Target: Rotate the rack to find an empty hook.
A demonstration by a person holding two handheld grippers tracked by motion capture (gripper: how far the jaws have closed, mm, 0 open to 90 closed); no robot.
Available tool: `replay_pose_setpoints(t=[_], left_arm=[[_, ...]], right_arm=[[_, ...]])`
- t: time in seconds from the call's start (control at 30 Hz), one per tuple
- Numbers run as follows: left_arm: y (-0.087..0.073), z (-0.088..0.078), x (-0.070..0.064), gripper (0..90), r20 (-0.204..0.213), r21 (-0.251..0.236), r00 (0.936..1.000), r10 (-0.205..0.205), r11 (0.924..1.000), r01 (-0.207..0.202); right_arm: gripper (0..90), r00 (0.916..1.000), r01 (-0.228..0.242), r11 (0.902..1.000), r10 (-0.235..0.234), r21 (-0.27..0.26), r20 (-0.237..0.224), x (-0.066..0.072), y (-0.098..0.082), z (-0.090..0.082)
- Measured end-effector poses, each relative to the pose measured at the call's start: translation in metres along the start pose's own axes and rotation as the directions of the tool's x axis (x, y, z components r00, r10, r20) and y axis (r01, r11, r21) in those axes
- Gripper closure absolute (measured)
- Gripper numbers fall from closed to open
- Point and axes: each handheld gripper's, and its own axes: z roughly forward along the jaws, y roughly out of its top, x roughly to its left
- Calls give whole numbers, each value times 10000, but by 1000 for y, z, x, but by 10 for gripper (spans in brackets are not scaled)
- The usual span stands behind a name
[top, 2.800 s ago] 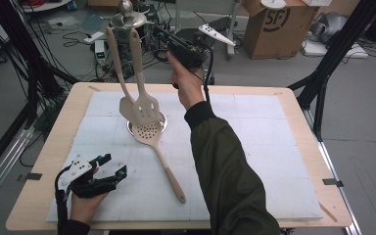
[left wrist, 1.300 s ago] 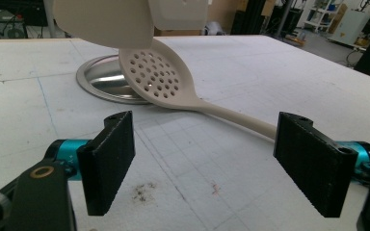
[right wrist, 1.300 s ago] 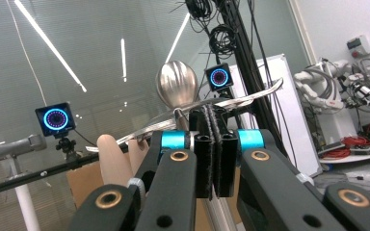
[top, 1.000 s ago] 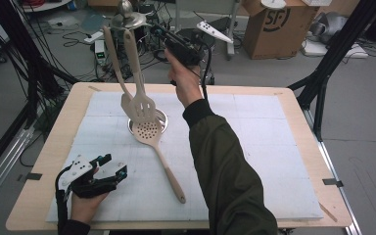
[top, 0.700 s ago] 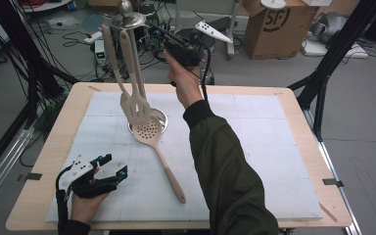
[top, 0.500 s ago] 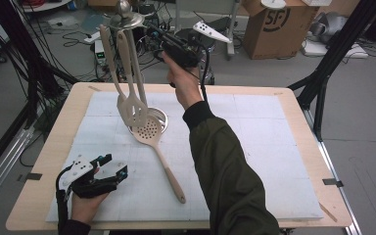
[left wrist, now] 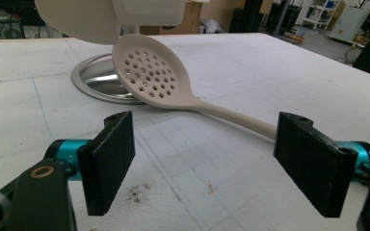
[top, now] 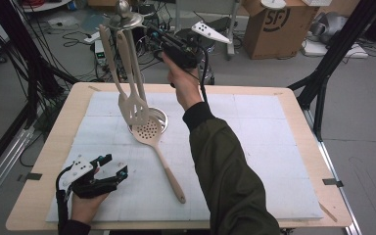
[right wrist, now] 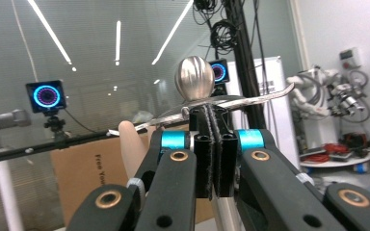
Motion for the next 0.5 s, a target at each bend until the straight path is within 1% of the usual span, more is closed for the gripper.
replay_pose_setpoints(t=[0.2, 0.23, 0.33, 0.4, 0.5], left_arm=[[0, 1, -1, 229, -8, -11, 10000, -25, 10000, 25], [0, 1, -1, 229, 55, 31, 10000, 29, 10000, -29], [0, 1, -1, 229, 28, 44, 10000, 56, 10000, -57], [0, 2, -2, 229, 12, 15, 10000, 16, 10000, -16], [0, 2, -2, 229, 46, 39, 10000, 17, 10000, -17]], right_arm=[[892, 9999, -52, 10000, 52, 8, -101, -2, 0, -4], [892, 9999, -15, 10000, 15, -28, -149, -2, 0, -5], [892, 9997, 0, 10000, 1, 8, -224, -1, 1, -6], [892, 9996, 161, 9999, -160, 27, -210, -1, 1, -7], [893, 9997, 145, 9999, -143, 76, -205, -1, 2, -8]])
